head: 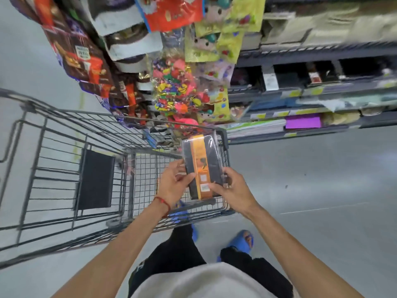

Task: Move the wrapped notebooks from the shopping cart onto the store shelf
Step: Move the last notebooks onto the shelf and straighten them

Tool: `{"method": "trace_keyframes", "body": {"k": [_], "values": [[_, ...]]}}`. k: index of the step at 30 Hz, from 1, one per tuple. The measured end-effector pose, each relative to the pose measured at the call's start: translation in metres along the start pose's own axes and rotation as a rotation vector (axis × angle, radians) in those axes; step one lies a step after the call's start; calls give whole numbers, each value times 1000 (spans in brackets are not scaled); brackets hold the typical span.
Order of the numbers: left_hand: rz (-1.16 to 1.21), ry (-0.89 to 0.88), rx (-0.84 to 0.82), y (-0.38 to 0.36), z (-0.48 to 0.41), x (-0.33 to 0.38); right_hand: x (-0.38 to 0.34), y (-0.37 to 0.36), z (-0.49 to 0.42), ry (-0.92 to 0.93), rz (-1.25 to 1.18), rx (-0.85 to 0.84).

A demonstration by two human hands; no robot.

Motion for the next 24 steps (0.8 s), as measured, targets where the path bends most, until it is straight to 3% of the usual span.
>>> {"method": "trace_keyframes", "body": {"k": [12, 24], "values": [[-90, -87, -141, -185, 51, 56, 48, 175, 69, 83, -52, 78], [-166, -137, -455, -373, 33, 121, 85, 355, 94, 52, -238, 393]]}}
Point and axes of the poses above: each hand's wrist, its own z-axis away from the middle knuckle, its own y-axis out of the back of the hand, x = y × z, the point moved 3 cm from there along -z, towards the middle knuckle, and after that the axes turned 1 degree about -y, right-handed, at the moved point
